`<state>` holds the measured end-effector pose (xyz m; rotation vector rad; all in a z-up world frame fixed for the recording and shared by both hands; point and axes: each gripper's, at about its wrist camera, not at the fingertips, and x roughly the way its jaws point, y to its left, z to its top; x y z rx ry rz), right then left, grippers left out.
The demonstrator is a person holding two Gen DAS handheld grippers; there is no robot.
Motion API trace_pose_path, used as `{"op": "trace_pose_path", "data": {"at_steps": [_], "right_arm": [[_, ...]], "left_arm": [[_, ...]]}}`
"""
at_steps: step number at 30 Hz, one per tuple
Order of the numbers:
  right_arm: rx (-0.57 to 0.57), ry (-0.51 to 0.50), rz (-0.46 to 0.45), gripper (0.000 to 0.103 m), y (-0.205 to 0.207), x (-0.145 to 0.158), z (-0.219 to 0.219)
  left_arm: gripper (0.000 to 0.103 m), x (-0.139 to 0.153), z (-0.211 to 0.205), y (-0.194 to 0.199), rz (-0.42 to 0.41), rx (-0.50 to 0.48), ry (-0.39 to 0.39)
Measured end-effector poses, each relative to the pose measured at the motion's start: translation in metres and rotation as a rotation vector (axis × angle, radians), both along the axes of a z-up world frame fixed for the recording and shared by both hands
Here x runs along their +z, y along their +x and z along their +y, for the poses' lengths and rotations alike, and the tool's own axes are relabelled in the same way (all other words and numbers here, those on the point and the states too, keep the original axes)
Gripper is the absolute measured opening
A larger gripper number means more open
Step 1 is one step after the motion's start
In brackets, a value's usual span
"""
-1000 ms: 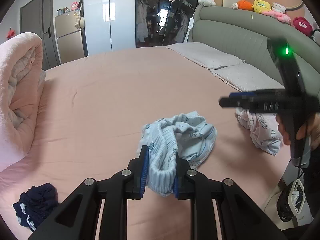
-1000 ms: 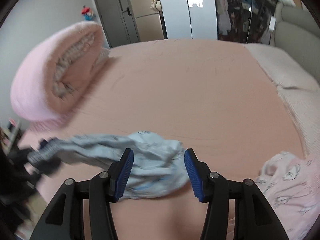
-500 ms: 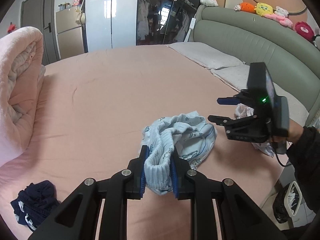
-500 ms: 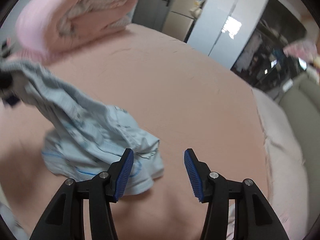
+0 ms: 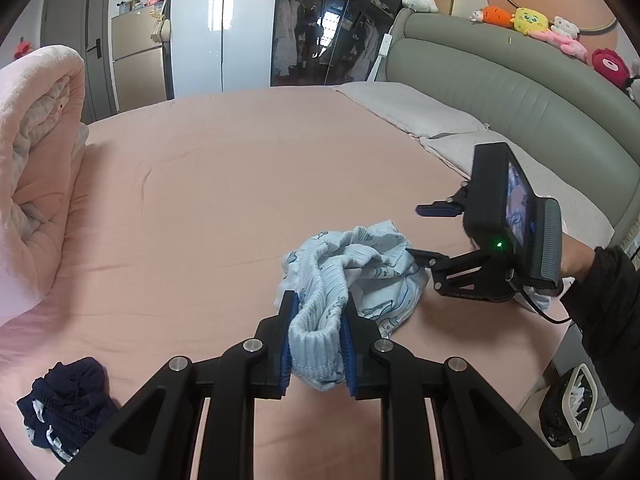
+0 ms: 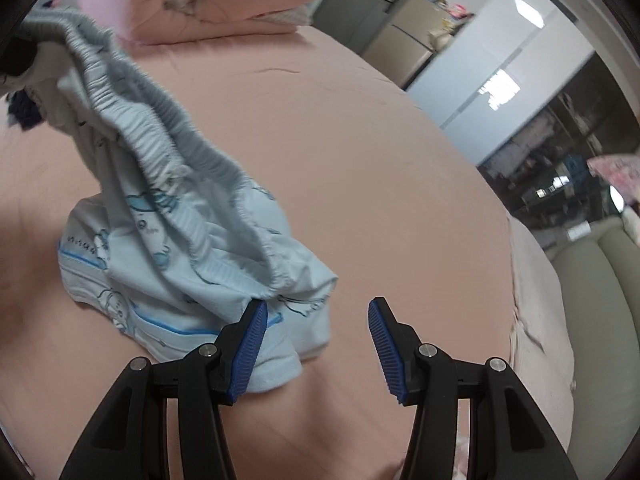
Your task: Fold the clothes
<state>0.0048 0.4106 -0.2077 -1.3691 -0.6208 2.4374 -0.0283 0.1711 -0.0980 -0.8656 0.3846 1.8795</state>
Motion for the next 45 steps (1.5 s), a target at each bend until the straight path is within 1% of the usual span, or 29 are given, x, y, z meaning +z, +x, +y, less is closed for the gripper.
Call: {"op": "trace_pose_path", "data": {"at_steps": [5, 9, 12, 15, 17, 20, 22, 24, 26, 27, 29, 32, 38, 40, 43, 45], "right_arm": [[0.107, 0.032, -0.052, 0.052, -0.005, -0.011, -0.015], [0.147, 0.035, -0.048, 0.052, -0.008, -0.014, -0.022], [0.161, 0.044, -0.01, 0.052, -0.009, -0.01, -0.027], [0.178, 0.055, 0.003, 0.052, -0.012, -0.01, -0.032], [0.195, 0.082, -0.012, 0.052, -0.013, -0.015, -0.037], [0.233, 0.085, -0.058, 0.052, -0.014, -0.025, -0.045], [0.237, 0.098, -0.065, 0.052, -0.013, -0.03, -0.047], [0.23, 0.106, -0.055, 0.048, -0.011, -0.031, -0.05], [0.226, 0.094, -0.04, 0.036, -0.009, -0.03, -0.054], [0.225, 0.085, -0.033, 0.034, -0.007, -0.029, -0.056], [0.223, 0.087, -0.021, 0.026, -0.004, -0.027, -0.062], [0.205, 0.095, -0.01, 0.019, -0.002, -0.028, -0.069], [0.135, 0.033, 0.001, 0.014, -0.007, -0.02, -0.07], [0.101, 0.008, 0.01, 0.011, -0.007, -0.014, -0.067], [0.044, -0.042, 0.052, 0.01, -0.007, 0.002, -0.06], [0.003, -0.066, 0.099, 0.01, -0.007, 0.017, -0.054]], "left_arm": [[0.018, -0.001, 0.0, -0.002, -0.013, 0.002, -0.003], [0.018, -0.001, 0.001, -0.004, -0.016, 0.0, -0.006], [0.018, -0.004, 0.001, -0.004, -0.014, 0.005, -0.018], [0.018, -0.007, 0.002, -0.005, -0.026, 0.008, -0.022], [0.018, -0.008, 0.003, -0.005, -0.029, 0.004, -0.024], [0.018, -0.008, 0.006, -0.002, -0.02, -0.001, -0.034], [0.018, -0.009, 0.008, -0.001, -0.021, -0.006, -0.039], [0.018, -0.011, 0.009, 0.0, -0.017, -0.008, -0.045], [0.018, -0.013, 0.009, -0.001, -0.012, -0.006, -0.053], [0.018, -0.014, 0.01, -0.001, -0.012, -0.005, -0.054], [0.018, -0.016, 0.01, -0.001, -0.015, -0.003, -0.055], [0.018, -0.019, 0.009, -0.003, -0.013, 0.006, -0.055], [0.018, -0.022, 0.007, -0.005, 0.0, 0.029, -0.053], [0.017, -0.021, 0.005, -0.006, 0.009, 0.042, -0.042], [0.017, -0.017, 0.004, -0.008, 0.019, 0.054, -0.029], [0.016, -0.013, 0.003, -0.01, 0.03, 0.064, -0.022]]}}
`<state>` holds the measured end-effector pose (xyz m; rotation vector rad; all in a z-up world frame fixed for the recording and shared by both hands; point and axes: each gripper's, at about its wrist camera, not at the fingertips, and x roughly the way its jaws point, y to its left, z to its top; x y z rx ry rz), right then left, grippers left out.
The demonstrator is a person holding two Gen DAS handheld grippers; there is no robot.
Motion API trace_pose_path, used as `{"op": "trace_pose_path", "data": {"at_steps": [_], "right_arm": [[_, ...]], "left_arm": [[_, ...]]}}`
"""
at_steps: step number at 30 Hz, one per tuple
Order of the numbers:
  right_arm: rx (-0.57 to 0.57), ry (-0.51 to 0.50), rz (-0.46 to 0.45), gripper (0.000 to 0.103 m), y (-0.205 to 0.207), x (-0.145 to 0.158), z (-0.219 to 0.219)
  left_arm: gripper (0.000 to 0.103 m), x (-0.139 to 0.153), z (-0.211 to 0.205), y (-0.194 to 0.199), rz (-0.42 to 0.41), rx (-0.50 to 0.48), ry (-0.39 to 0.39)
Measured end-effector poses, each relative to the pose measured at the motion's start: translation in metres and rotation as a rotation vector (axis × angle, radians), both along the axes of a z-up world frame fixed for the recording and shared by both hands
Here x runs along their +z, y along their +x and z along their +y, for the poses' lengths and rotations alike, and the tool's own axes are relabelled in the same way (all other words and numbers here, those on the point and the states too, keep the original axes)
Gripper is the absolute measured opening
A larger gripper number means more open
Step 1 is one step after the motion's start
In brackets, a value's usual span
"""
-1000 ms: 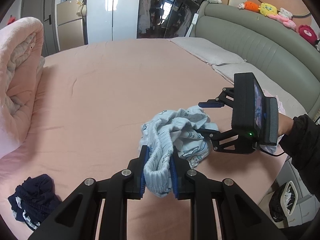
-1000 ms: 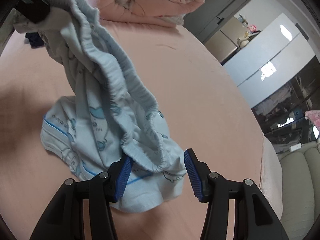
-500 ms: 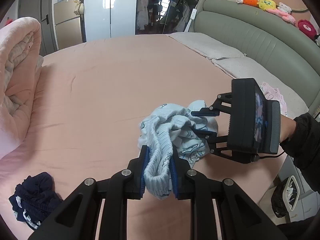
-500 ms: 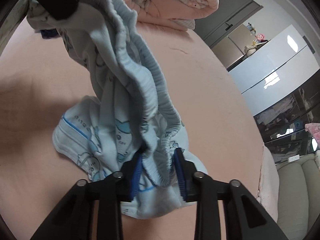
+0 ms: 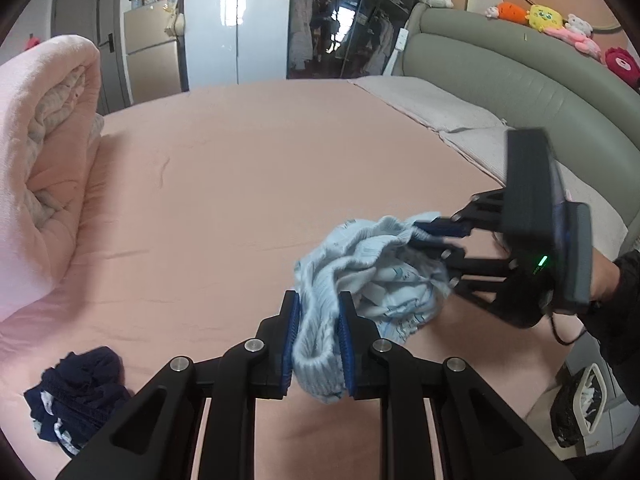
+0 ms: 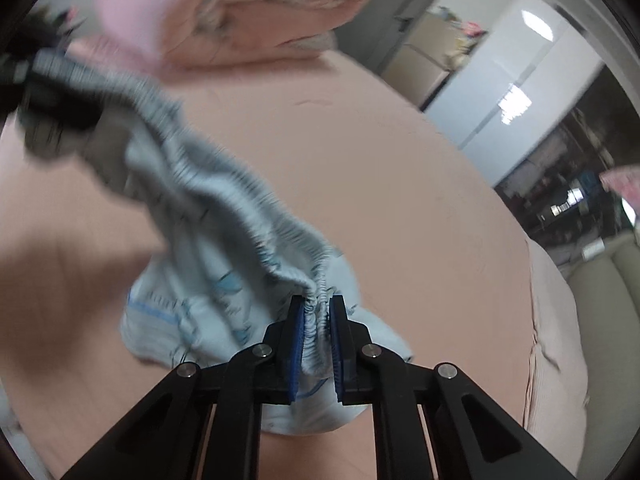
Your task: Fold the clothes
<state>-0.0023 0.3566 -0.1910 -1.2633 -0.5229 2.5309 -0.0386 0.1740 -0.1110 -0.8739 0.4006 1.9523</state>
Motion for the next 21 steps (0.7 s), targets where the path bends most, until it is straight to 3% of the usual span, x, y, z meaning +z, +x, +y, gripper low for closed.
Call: {"op": "trace_pose_path", "data": {"at_steps": [4, 11, 14, 16, 21], "right_arm": [[-0.01, -0.016, 0.042, 0.01, 0.0, 0.022, 0.003], [-0.011, -0.03, 0.069, 0.01, -0.004, 0.034, -0.007], [-0.006, -0.023, 0.069, 0.01, -0.011, 0.037, -0.005], [-0.006, -0.009, 0.081, 0.01, -0.008, 0.041, -0.01], [-0.016, -0.052, 0.104, 0.01, -0.007, 0.055, -0.009]], "left_arm": [[0.016, 0.008, -0.005, -0.008, 0.007, 0.017, 0.026], [0.018, 0.001, -0.013, -0.014, -0.086, -0.033, 0.042], [0.038, -0.008, -0.012, -0.008, -0.111, -0.062, 0.013], [0.069, -0.017, -0.008, -0.001, -0.107, -0.073, -0.024], [0.074, -0.032, -0.001, 0.008, -0.153, -0.092, -0.056]]}}
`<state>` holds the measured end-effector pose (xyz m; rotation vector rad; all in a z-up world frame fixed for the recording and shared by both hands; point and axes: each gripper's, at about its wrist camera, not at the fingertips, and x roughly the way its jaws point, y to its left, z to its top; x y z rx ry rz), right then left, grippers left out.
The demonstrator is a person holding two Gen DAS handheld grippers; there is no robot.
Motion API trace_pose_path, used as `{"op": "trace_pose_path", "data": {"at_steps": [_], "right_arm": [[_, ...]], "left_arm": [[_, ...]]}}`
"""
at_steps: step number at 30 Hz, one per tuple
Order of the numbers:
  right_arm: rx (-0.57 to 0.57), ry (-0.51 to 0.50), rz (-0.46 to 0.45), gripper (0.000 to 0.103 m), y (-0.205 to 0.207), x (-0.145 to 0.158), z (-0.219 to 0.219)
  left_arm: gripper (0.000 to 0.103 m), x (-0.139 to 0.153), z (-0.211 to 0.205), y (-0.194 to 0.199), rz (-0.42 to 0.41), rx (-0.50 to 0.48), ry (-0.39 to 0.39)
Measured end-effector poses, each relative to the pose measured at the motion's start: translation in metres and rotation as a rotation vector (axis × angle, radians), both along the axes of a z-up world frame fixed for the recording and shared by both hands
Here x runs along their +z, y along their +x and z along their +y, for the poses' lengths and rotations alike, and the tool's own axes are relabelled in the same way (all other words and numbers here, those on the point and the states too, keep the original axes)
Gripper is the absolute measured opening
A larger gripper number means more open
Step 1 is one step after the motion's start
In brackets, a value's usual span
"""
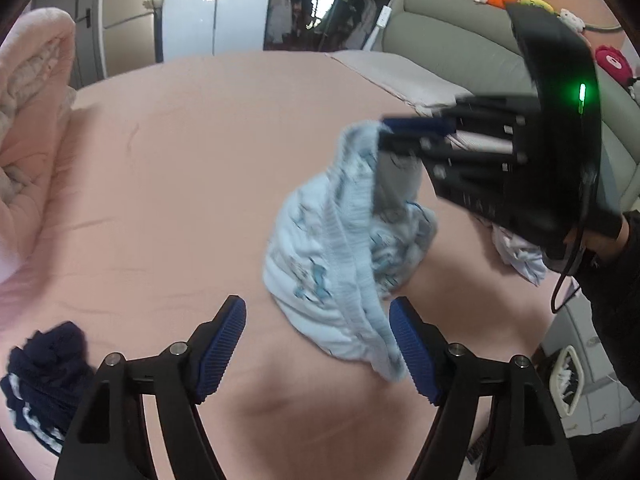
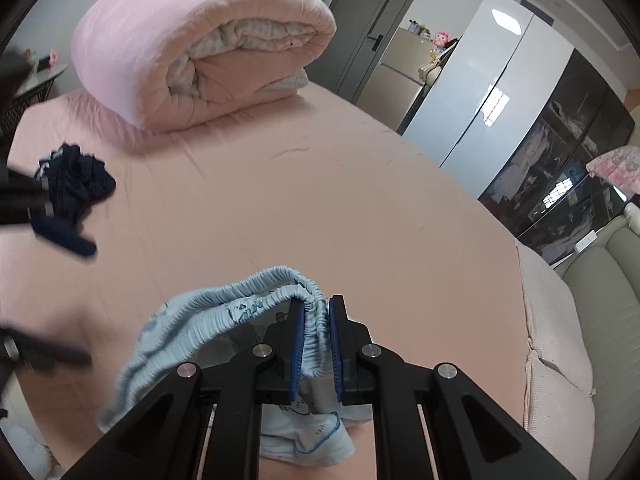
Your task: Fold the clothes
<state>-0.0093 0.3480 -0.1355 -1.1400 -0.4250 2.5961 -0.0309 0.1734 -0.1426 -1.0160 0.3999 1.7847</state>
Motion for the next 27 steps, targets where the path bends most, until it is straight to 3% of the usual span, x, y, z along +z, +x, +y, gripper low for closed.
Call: {"op": "trace_pose_path", "data": {"at_steps": [8, 12, 23, 27], "right_arm": [[-0.015, 0.026, 0.036, 0.01, -0.004, 0.017, -0.006], [-0.029, 0.006, 0.062, 0.01, -0.004, 0.027, -0.006], [-0.038, 0.008, 0.088, 0.01, -0.002, 0.056, -0.019], [-0.04, -0.004, 0.108, 0.01, -0.002, 0.069, -0.026]], "left_arm": [[0.075, -0.029, 0.001, 0.009, -0.177, 0.033, 0.013], [0.075, -0.04, -0.002, 0.017, -0.184, 0.106, 0.014], [0.075, -0.037, 0.01, 0.045, -0.156, 0.062, 0.039], [0.075, -0.032, 0.014, 0.046, -0.111, 0.093, 0.056]]}}
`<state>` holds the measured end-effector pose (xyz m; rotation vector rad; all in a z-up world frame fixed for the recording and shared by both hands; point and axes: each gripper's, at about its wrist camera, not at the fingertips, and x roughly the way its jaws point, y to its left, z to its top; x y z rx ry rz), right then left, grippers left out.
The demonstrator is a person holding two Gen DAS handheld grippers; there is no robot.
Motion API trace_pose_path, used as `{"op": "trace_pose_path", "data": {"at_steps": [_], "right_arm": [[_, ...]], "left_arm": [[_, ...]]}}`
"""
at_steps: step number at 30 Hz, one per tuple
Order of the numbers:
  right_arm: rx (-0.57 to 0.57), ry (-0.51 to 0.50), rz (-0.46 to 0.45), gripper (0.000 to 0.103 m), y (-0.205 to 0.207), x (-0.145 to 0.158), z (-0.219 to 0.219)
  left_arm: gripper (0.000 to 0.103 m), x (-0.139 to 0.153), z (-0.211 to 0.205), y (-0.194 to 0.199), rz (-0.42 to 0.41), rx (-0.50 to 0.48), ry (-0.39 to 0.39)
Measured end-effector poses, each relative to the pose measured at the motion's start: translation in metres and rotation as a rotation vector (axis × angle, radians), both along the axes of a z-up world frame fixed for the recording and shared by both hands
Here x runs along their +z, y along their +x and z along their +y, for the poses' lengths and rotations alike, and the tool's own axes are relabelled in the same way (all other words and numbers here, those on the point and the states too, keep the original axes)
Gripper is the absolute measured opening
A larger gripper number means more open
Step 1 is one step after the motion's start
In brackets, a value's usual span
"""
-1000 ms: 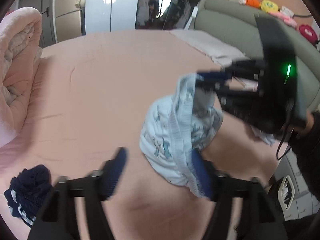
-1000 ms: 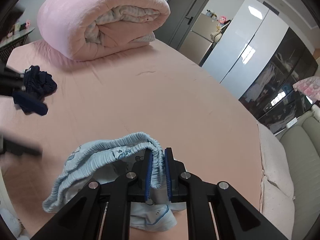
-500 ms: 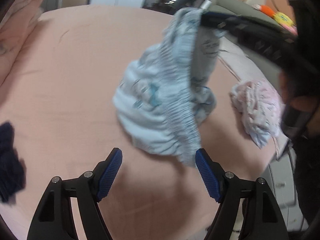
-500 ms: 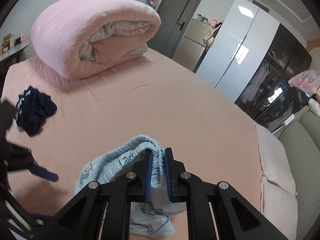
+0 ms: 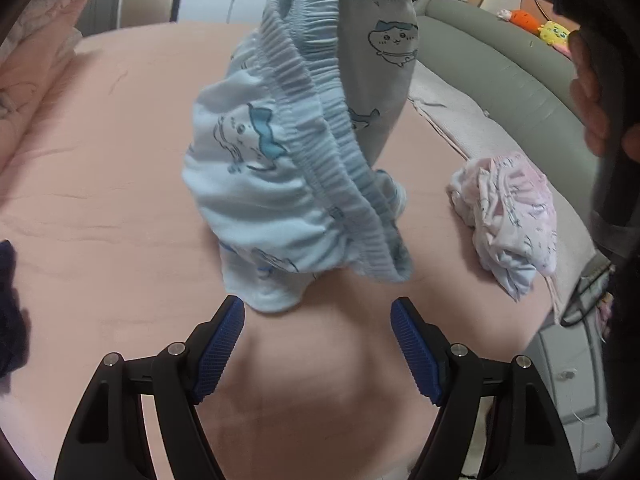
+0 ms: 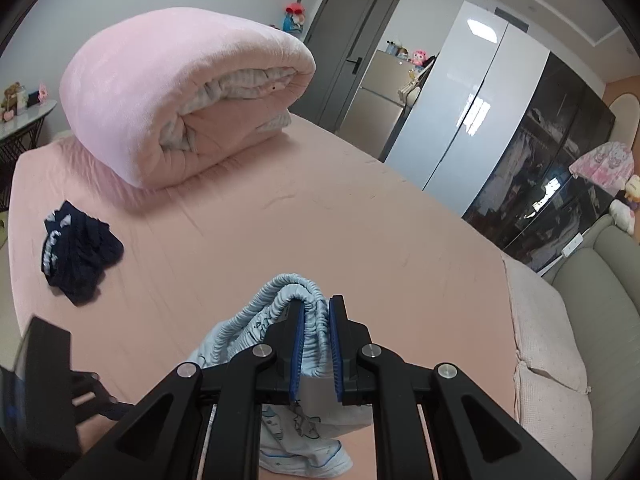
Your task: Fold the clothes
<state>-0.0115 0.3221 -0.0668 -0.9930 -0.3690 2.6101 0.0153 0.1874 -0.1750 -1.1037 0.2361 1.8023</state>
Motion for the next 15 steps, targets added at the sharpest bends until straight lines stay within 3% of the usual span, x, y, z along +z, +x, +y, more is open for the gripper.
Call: {"op": "trace_pose_path", "data": {"at_steps": [5, 10, 15], "right_arm": [[-0.016, -0.069, 0.016, 0.01, 0.004, 0.018, -0.006], [-0.019, -0.075, 0.03, 0.01, 0.005, 0.028, -0.011], [-0.028, -0.116, 0.045, 0.01, 0.005, 0.035, -0.013]], "left_arm": [[0.075, 0.008, -0.002, 0.0, -0.044, 0.001, 0.083], [0.075, 0.013, 0.002, 0.014, -0.028, -0.044, 0.09], [0.075, 0.013, 0.009, 0.019, 0.007, -0.014, 0.079]]}}
